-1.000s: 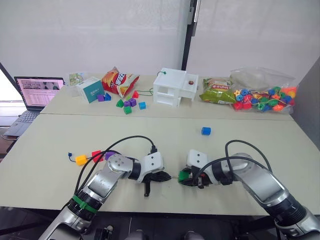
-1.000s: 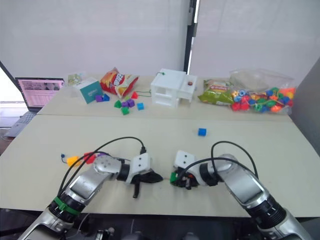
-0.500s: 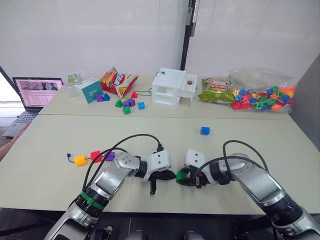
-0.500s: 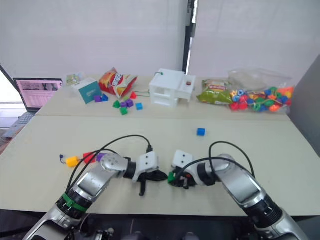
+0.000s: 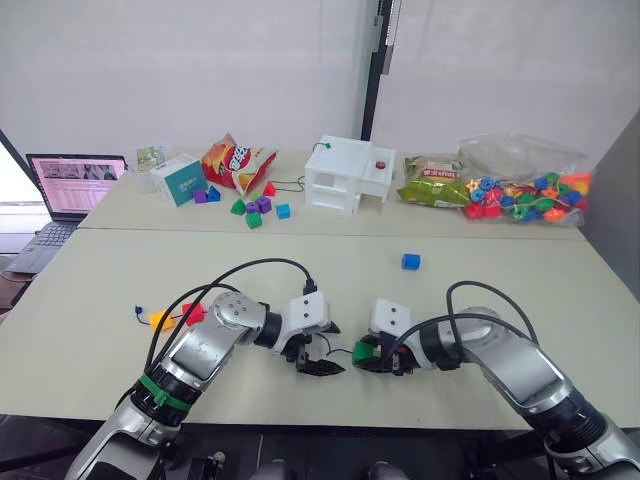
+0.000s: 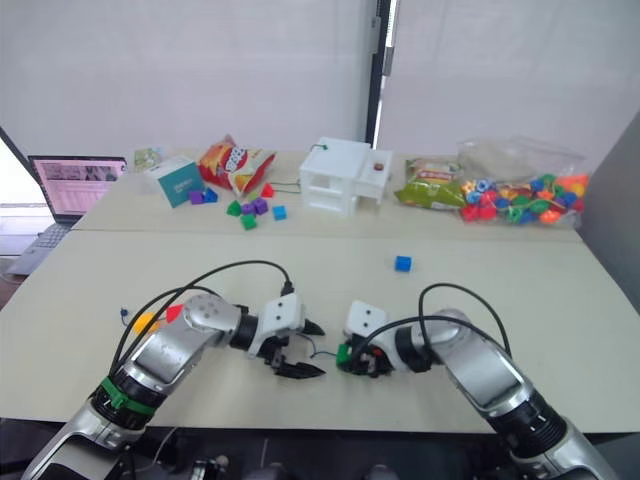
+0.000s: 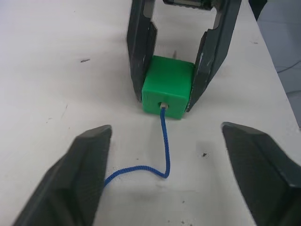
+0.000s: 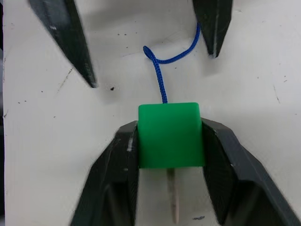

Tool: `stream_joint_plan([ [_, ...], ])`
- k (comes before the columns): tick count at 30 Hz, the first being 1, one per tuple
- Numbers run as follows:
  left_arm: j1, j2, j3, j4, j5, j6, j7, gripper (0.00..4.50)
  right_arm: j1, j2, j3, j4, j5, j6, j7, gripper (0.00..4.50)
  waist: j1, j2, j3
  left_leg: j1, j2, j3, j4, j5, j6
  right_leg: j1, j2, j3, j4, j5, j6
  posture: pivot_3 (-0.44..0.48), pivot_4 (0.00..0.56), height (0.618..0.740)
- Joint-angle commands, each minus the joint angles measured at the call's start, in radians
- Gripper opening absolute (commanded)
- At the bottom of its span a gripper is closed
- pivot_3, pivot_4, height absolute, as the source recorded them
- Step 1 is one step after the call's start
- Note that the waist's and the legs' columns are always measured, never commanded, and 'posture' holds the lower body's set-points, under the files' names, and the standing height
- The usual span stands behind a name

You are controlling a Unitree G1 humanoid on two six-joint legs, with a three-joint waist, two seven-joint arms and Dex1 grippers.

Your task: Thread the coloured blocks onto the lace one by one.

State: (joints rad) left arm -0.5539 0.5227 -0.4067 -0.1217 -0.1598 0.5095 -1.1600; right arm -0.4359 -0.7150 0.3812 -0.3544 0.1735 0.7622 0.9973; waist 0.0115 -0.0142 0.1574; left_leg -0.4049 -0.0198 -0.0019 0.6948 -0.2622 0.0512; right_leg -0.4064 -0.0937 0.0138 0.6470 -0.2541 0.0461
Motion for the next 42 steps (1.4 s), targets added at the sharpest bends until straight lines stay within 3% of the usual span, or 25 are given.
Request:
stream_joint_plan([
  [1, -0.040, -0.024, -0.012, -0.036, 0.005, 0.000, 0.015, 3.88, 0.013, -0.019, -0.050, -0.064, 0.026, 0.005, -0.007, 3.29, 0.003, 0.000, 0.000, 0.000, 0.000, 0.000, 0.000, 0.000, 0.000, 0.000, 0.000, 0.000, 0.000, 0.000, 0.000, 0.000, 0.150, 0.740],
  [3, -0.053, -0.044, -0.047, -0.014, 0.031, -0.023, 0.023, 3.88, 0.033, -0.038, -0.093, -0.107, 0.048, 0.023, -0.012, 4.01, 0.002, 0.000, 0.000, -0.001, -0.001, 0.000, 0.000, 0.000, 0.000, 0.000, 0.000, 0.000, 0.000, 0.000, 0.000, 0.000, 0.150, 0.740],
  [5, -0.062, -0.054, -0.069, 0.004, 0.049, -0.045, 0.020, 3.88, 0.054, -0.058, -0.133, -0.140, 0.069, 0.036, -0.015, 4.45, 0.002, 0.000, 0.000, -0.001, -0.001, 0.000, 0.000, 0.000, 0.000, 0.000, 0.000, 0.000, 0.000, 0.000, 0.000, 0.000, 0.150, 0.740],
  [12, -0.114, -0.092, -0.157, 0.073, 0.115, -0.089, 0.005, 3.88, 0.266, -0.149, -0.359, -0.206, 0.160, -0.017, 0.006, 4.45, 0.006, 0.000, 0.000, -0.001, 0.000, 0.000, 0.000, -0.001, 0.001, 0.001, 0.000, -0.001, -0.001, 0.000, 0.001, 0.000, 0.150, 0.740],
  [16, -0.144, -0.118, -0.172, 0.141, 0.149, -0.119, 0.013, 3.88, 0.362, -0.152, -0.399, -0.200, 0.171, -0.083, 0.011, 4.45, 0.002, 0.000, 0.000, -0.001, 0.000, 0.001, 0.000, -0.001, 0.002, 0.001, 0.000, 0.000, -0.002, 0.000, 0.001, 0.000, 0.150, 0.740],
  [21, -0.152, -0.139, -0.170, 0.191, 0.165, -0.137, 0.009, 3.88, 0.386, -0.146, -0.392, -0.197, 0.172, -0.112, -0.014, 4.45, -0.002, 0.000, 0.000, -0.001, 0.000, 0.001, 0.000, -0.001, 0.002, 0.001, 0.001, 0.001, -0.001, 0.000, 0.001, 0.000, 0.150, 0.740],
  [30, -0.152, -0.162, -0.164, 0.212, 0.167, -0.141, 0.004, 1.19, 0.359, -0.134, -0.340, -0.173, 0.153, -0.123, -0.053, 4.50, 0.002, 0.000, 0.000, -0.001, 0.000, 0.001, 0.001, -0.001, 0.002, 0.001, 0.000, 0.001, -0.001, 0.000, 0.001, 0.000, 0.150, 0.740],
  [38, -0.148, -0.155, -0.168, 0.209, 0.174, -0.146, -0.007, 1.19, 0.260, -0.110, -0.231, -0.072, 0.093, -0.164, -0.054, 4.50, 0.001, 0.000, 0.000, 0.000, 0.000, 0.001, 0.001, -0.001, 0.002, 0.001, 0.001, 0.001, -0.001, 0.000, 0.001, 0.000, 0.150, 0.740],
  [42, -0.149, -0.154, -0.170, 0.207, 0.176, -0.145, -0.010, 1.19, 0.216, -0.095, -0.187, -0.017, 0.069, -0.187, -0.043, 3.29, 0.001, 0.000, 0.000, 0.000, 0.000, 0.001, 0.001, -0.001, 0.002, 0.001, 0.001, 0.001, -0.001, 0.000, 0.001, 0.000, 0.150, 0.740],
])
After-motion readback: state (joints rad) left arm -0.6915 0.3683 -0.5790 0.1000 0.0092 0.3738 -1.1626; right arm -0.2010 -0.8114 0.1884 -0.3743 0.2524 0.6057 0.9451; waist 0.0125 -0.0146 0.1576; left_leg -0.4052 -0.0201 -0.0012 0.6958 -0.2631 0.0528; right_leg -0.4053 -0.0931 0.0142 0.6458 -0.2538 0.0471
